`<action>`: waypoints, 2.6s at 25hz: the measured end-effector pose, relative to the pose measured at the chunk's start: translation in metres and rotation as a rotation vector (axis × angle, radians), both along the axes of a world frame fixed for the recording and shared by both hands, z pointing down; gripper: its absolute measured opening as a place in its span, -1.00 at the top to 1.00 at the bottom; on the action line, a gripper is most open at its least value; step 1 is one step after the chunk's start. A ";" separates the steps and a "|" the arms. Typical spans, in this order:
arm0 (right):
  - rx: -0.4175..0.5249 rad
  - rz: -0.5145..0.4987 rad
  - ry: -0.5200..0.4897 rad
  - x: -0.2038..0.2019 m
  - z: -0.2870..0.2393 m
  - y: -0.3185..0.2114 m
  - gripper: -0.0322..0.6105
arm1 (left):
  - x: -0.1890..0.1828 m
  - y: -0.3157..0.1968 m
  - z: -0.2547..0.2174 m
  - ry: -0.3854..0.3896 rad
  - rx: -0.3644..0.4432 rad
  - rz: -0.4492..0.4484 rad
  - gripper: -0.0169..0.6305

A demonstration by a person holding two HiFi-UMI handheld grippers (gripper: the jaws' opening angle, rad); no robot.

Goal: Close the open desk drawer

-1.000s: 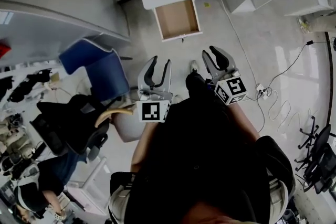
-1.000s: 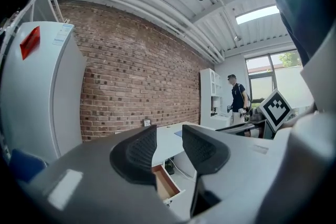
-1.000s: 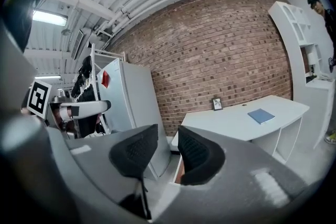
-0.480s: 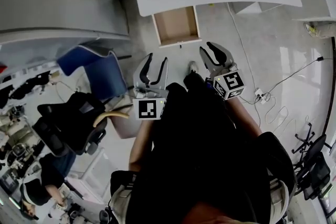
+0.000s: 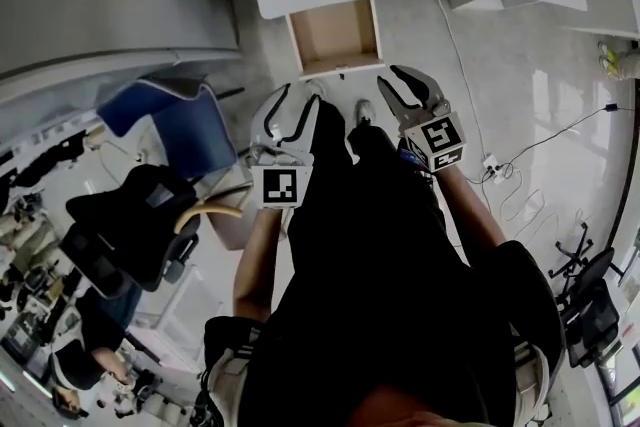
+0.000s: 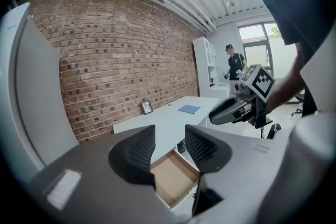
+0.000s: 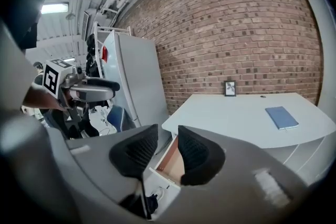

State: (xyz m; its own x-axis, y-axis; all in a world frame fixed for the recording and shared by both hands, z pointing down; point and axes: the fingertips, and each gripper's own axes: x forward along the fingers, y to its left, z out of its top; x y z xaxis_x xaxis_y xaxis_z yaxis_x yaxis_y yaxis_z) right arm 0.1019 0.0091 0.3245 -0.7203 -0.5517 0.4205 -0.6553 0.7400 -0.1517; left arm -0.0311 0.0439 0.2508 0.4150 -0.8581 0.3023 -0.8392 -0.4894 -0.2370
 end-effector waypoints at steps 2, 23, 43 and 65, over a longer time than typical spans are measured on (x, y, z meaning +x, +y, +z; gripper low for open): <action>-0.015 -0.027 0.035 -0.006 0.012 -0.001 0.51 | -0.002 -0.004 0.013 -0.015 -0.031 0.019 0.34; -0.139 -0.267 0.367 -0.039 0.180 -0.015 0.50 | -0.010 -0.026 0.218 -0.261 -0.351 0.275 0.26; -0.169 -0.478 0.683 -0.011 0.357 -0.001 0.41 | -0.007 0.001 0.408 -0.426 -0.533 0.418 0.27; -0.119 -0.576 0.800 -0.013 0.406 -0.003 0.55 | -0.025 -0.008 0.481 -0.513 -0.662 0.421 0.49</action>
State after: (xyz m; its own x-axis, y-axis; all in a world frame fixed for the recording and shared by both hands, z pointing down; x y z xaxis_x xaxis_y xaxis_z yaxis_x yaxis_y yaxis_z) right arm 0.0888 0.0058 0.7309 -0.3448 -0.1296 0.9297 -0.1422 0.9862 0.0847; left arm -0.0564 0.0361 0.7322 0.3330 -0.2555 0.9077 -0.4322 -0.8969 -0.0939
